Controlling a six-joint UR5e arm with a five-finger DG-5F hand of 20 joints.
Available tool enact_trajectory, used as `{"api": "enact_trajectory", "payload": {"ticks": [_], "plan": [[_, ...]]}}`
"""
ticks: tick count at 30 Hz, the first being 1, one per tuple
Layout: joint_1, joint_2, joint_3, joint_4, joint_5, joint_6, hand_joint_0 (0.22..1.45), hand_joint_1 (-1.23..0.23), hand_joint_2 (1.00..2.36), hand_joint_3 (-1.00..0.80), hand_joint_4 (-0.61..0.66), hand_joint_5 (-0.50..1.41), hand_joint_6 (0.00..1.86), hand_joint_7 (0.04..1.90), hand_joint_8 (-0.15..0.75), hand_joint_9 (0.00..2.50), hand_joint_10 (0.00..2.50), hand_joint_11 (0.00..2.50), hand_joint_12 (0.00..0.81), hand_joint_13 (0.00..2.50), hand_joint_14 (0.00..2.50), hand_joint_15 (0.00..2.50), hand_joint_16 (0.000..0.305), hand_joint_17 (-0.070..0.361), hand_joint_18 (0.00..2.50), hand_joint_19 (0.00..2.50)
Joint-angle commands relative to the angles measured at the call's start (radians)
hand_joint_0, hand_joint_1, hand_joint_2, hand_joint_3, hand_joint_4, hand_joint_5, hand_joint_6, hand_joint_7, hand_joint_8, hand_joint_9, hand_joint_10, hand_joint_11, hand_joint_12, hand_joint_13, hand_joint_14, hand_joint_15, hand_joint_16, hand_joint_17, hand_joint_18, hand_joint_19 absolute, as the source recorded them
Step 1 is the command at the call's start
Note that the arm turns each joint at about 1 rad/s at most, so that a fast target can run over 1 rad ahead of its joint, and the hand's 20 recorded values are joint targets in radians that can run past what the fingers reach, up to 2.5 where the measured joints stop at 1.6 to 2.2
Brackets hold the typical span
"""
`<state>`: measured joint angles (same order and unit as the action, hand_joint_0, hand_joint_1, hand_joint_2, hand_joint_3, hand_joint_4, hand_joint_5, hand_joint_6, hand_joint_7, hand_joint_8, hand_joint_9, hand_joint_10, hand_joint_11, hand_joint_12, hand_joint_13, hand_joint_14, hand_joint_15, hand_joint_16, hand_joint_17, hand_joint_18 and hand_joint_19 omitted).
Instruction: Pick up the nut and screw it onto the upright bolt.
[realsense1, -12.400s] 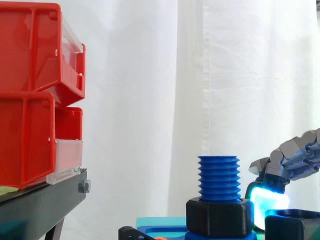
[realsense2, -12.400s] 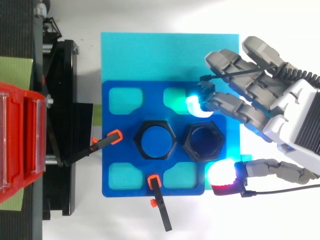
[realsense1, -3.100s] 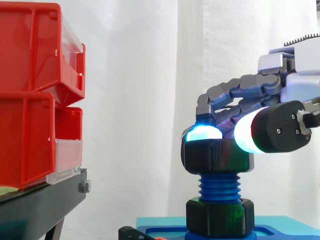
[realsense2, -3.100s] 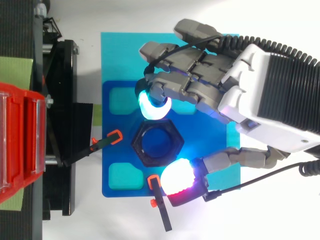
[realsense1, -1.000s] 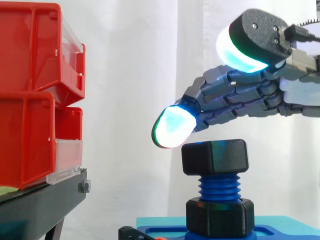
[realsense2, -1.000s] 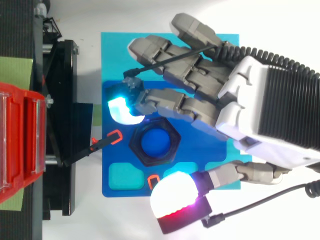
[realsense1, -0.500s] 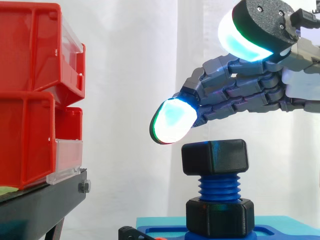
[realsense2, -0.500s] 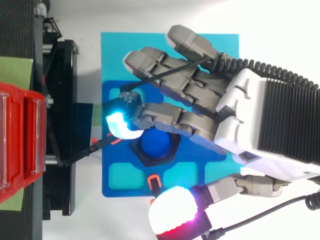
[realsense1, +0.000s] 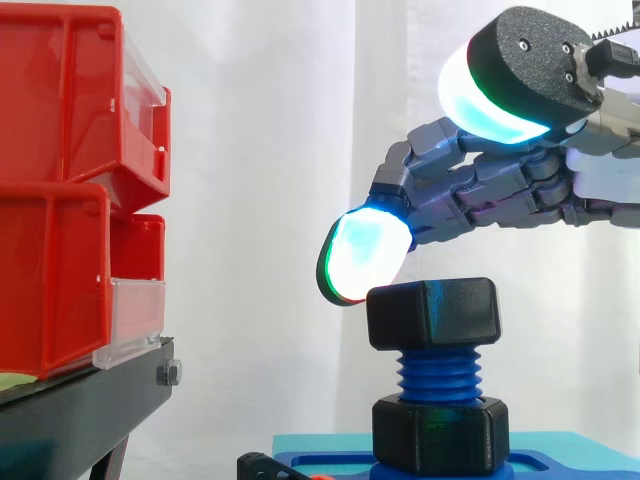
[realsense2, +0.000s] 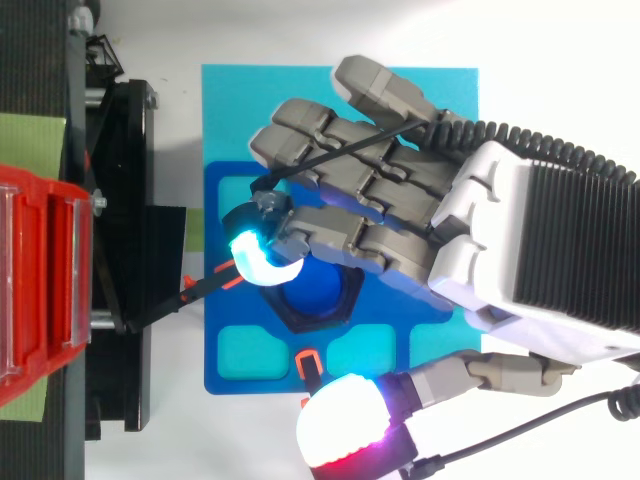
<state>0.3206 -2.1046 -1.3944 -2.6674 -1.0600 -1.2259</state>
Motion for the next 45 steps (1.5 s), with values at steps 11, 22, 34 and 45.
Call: {"api": "enact_trajectory", "payload": {"ticks": [11,22,34,45], "plan": [[-0.014,0.000,0.000,-0.003,-0.020,0.000,0.47,-0.24,1.00,-0.50,0.29,-0.11,0.50,1.05,0.292,0.40,0.00,0.00,0.363,0.19,0.00,0.00,0.049,0.111,0.00,0.00],[-0.018,0.000,0.000,-0.003,-0.025,0.000,0.49,-0.25,1.00,-0.50,0.28,-0.09,0.50,1.17,0.311,0.50,0.00,0.00,0.337,0.27,0.00,0.00,0.040,0.090,0.00,0.00],[-0.037,0.000,0.000,-0.035,-0.026,0.002,0.50,-0.26,1.00,-0.50,0.27,-0.05,0.50,1.31,0.329,0.62,0.00,0.00,0.311,0.35,0.00,0.00,0.035,0.079,0.08,0.00],[-0.063,0.000,0.000,-0.051,-0.052,0.002,0.51,-0.28,1.00,-0.50,0.24,-0.01,0.50,1.42,0.338,0.77,0.00,0.00,0.291,0.45,0.00,0.00,0.032,0.072,0.17,0.00]]}}
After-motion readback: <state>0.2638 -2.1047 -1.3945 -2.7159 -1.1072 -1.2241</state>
